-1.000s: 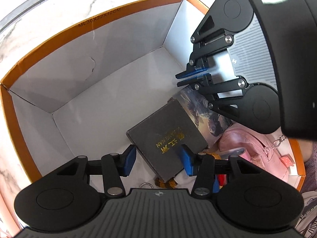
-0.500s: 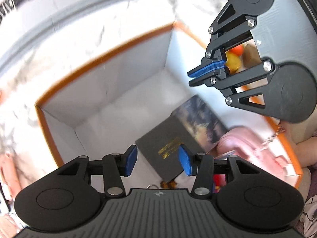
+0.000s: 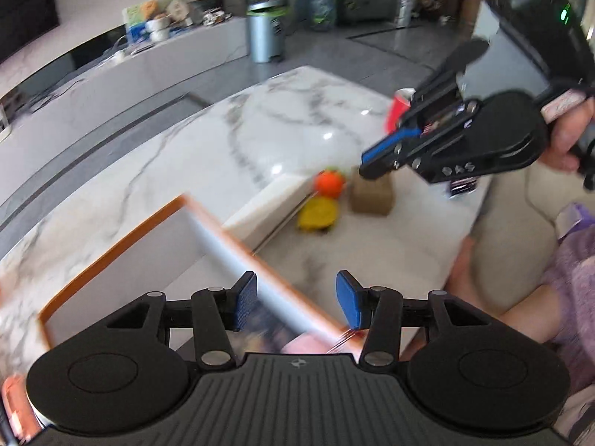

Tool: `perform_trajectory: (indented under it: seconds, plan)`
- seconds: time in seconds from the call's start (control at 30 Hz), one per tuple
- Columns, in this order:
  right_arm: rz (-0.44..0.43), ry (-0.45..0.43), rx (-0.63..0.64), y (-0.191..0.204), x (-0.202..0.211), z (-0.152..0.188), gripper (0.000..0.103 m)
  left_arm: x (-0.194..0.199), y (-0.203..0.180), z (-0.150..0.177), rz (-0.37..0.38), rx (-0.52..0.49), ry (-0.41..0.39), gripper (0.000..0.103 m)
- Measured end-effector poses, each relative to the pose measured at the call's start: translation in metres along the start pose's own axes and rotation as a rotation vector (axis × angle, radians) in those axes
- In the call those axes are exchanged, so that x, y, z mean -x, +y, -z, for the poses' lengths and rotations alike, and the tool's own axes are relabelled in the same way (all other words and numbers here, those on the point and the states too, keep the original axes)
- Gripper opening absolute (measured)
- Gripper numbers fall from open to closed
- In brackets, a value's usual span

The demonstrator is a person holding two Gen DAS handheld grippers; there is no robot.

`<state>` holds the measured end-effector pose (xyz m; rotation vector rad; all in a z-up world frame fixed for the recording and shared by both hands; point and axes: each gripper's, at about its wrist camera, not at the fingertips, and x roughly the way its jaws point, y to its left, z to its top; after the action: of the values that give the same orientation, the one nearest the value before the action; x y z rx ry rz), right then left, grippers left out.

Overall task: Organize objects
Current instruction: 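Withdraw both tools from the box toward the remaining items, then grasp the brown gift box with the right tool while the left tool reaches the yellow tape measure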

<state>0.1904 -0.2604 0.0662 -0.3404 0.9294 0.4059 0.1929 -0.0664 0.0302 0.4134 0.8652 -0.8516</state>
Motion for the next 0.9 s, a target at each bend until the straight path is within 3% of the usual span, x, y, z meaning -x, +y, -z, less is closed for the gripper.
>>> perform_trajectory:
  seconds: [0.07, 0.13, 0.27, 0.33, 0.37, 0.53, 0.7, 0.9]
  plan:
    - [0.015, -0.001, -0.067, -0.008, -0.01, 0.016, 0.011, -0.026, -0.016, -0.005, 0.006, -0.018, -0.01, 0.056]
    - [0.044, 0.0, -0.148, -0.022, -0.013, 0.039, 0.025, -0.036, -0.027, -0.014, 0.005, -0.022, -0.016, 0.061]
    - [0.073, -0.03, -0.357, -0.044, -0.026, 0.077, 0.041, -0.076, -0.044, -0.029, -0.021, -0.043, 0.002, 0.07]
    - [0.099, -0.059, -0.493, -0.055, -0.036, 0.092, 0.062, -0.093, -0.051, -0.038, -0.046, -0.064, 0.02, 0.075]
    - [0.11, -0.077, -0.562, -0.06, -0.041, 0.098, 0.066, -0.1, -0.053, -0.043, -0.051, -0.061, 0.033, 0.075]
    - [0.091, -0.097, -0.764, -0.079, -0.075, 0.115, 0.075, -0.139, -0.051, -0.054, -0.062, -0.023, 0.095, 0.077]
    - [0.077, -0.119, -0.827, -0.091, -0.098, 0.114, 0.083, -0.16, -0.045, -0.05, -0.074, 0.001, 0.139, 0.078]
    - [0.055, -0.135, -0.863, -0.103, -0.112, 0.112, 0.084, -0.178, -0.041, -0.048, -0.08, 0.028, 0.212, 0.08]
